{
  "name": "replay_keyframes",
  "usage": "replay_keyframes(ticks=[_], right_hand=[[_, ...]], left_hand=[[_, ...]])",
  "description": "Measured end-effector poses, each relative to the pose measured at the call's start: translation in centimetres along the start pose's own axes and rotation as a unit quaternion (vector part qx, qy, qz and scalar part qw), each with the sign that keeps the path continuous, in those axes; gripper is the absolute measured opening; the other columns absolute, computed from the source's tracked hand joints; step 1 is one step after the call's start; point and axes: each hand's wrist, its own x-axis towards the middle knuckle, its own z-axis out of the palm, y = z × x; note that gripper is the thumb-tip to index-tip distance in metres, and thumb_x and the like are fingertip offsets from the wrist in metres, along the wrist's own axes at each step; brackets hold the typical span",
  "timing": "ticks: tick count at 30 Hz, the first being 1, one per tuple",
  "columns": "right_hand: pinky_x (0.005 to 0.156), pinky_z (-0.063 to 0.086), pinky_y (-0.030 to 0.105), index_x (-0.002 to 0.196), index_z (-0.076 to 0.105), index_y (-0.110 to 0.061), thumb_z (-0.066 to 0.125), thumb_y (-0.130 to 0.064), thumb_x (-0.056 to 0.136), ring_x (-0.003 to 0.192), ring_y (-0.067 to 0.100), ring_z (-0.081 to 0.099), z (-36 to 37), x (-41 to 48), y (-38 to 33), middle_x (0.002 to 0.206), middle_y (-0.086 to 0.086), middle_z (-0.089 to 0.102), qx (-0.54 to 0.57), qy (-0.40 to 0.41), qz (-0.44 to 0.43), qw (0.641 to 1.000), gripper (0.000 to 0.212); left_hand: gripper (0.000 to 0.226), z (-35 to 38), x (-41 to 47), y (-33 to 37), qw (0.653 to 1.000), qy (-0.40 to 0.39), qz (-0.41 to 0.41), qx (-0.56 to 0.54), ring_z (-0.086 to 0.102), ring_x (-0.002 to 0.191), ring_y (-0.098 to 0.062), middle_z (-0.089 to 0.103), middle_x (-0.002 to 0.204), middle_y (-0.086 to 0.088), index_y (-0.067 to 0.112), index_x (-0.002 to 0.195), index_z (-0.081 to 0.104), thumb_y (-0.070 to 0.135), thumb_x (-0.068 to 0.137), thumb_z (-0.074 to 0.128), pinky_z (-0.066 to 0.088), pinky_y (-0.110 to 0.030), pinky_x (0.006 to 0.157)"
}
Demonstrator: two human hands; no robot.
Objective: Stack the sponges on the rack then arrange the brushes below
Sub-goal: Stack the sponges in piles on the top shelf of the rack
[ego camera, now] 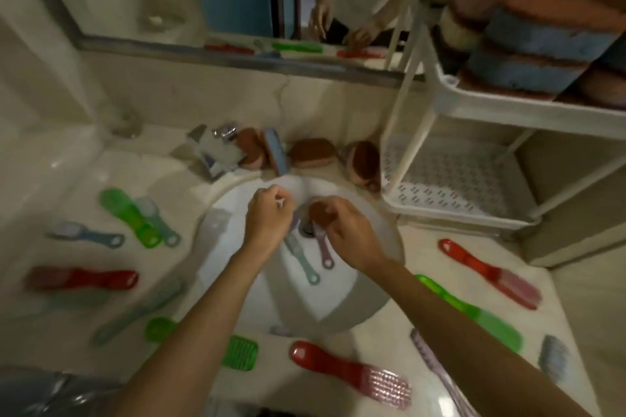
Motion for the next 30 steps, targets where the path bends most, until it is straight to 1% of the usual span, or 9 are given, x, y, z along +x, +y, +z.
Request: replay_keyframes(ticks=[4, 6, 8, 11, 13, 19, 23, 27, 30], right_hand=[[0.089, 0.046, 0.037, 0.127, 0.051, -0.009, 0.051, -0.014, 0.092, 0.106, 0.033, 0.059, 6.0, 0.5, 3.5, 0.121, 0.016, 0.06, 0.004, -0.127, 0.151, 0.98, 0.035], [0.093, 0.044, 0.035, 0.127, 0.05, -0.011, 0.047, -0.021, 0.095, 0.108, 0.03, 0.058, 8.2, 1.0, 5.2, 0.121, 0.014, 0.058, -0.035, -0.159, 0.192, 0.968, 0.034], [0.093, 0.045, 0.037, 0.13, 0.045, -0.011, 0.044, -0.021, 0.097, 0.107, 0.031, 0.057, 9.5, 1.8, 6.3, 0.126, 0.015, 0.052, -0.074, -0.164, 0.214, 0.96, 0.035], [0.096, 0.046, 0.042, 0.142, 0.028, -0.009, 0.045, -0.021, 0.097, 0.114, 0.035, 0.054, 10.7, 3.8, 8.0, 0.146, 0.015, 0.03, -0.13, -0.157, 0.218, 0.954, 0.049], [0.101, 0.043, 0.043, 0.144, 0.021, -0.009, 0.047, -0.023, 0.095, 0.122, 0.035, 0.047, 11.3, 5.3, 9.1, 0.149, 0.016, 0.023, -0.154, -0.126, 0.227, 0.953, 0.058], [0.115, 0.026, 0.045, 0.145, 0.022, -0.02, 0.057, -0.021, 0.086, 0.141, 0.037, 0.014, 13.0, 8.3, 11.6, 0.154, 0.016, 0.011, -0.231, -0.127, 0.175, 0.948, 0.068], [0.115, 0.019, 0.046, 0.145, 0.024, -0.016, 0.062, -0.024, 0.085, 0.141, 0.04, 0.017, 15.2, 9.0, 12.3, 0.153, 0.02, 0.014, -0.275, -0.111, 0.151, 0.943, 0.071], [0.113, 0.022, 0.047, 0.137, 0.033, -0.012, 0.073, -0.022, 0.075, 0.136, 0.04, 0.027, 16.3, 9.9, 12.7, 0.147, 0.022, 0.027, -0.321, -0.099, 0.142, 0.931, 0.075], [0.112, 0.023, 0.045, 0.134, 0.034, -0.012, 0.064, -0.023, 0.083, 0.133, 0.037, 0.031, 16.0, 10.6, 13.0, 0.144, 0.019, 0.032, -0.318, -0.086, 0.123, 0.936, 0.06]], left_hand=[[0.017, 1.5, 1.2, -6.0, 0.993, -0.087, -0.055, 0.063, 0.058, 0.102, -0.035, 0.062, 0.101, -0.019, 0.007, 0.087, 0.062, 0.009, 0.091, 0.046, 0.044, -0.031, 0.08], [0.017, 2.3, 2.2, -8.7, 0.986, -0.122, -0.069, 0.092, 0.057, 0.107, -0.034, 0.062, 0.112, -0.021, 0.005, 0.098, 0.064, 0.007, 0.09, 0.049, 0.044, -0.032, 0.085], [0.029, 3.2, 3.6, -11.1, 0.978, -0.149, -0.068, 0.132, 0.055, 0.112, -0.036, 0.057, 0.122, -0.021, 0.002, 0.116, 0.058, 0.01, 0.089, 0.053, 0.044, -0.035, 0.092], [0.036, 4.3, 6.6, -13.6, 0.96, -0.19, -0.035, 0.203, 0.05, 0.117, -0.036, 0.048, 0.128, -0.02, 0.002, 0.126, 0.051, 0.011, 0.091, 0.052, 0.042, -0.036, 0.098], [0.041, 5.0, 9.1, -14.8, 0.946, -0.203, 0.0, 0.254, 0.046, 0.122, -0.035, 0.044, 0.132, -0.02, 0.002, 0.131, 0.046, 0.013, 0.092, 0.05, 0.039, -0.037, 0.1], [0.057, 8.9, 13.8, -16.3, 0.897, -0.245, 0.112, 0.351, 0.036, 0.129, -0.034, 0.032, 0.142, -0.015, 0.014, 0.144, 0.027, 0.024, 0.093, 0.049, 0.035, -0.042, 0.102], [0.063, 11.3, 14.4, -17.5, 0.885, -0.256, 0.112, 0.373, 0.03, 0.135, -0.035, 0.019, 0.151, -0.014, 0.017, 0.146, 0.023, 0.031, 0.092, 0.051, 0.032, -0.044, 0.106], [0.061, 11.9, 14.8, -18.8, 0.87, -0.205, 0.145, 0.424, 0.031, 0.131, -0.033, 0.027, 0.145, -0.017, 0.019, 0.145, 0.023, 0.02, 0.091, 0.051, 0.031, -0.038, 0.103], [0.066, 11.8, 15.0, -19.1, 0.877, -0.201, 0.135, 0.415, 0.034, 0.128, -0.034, 0.033, 0.14, -0.017, 0.022, 0.146, 0.021, 0.02, 0.088, 0.054, 0.032, -0.037, 0.102]])
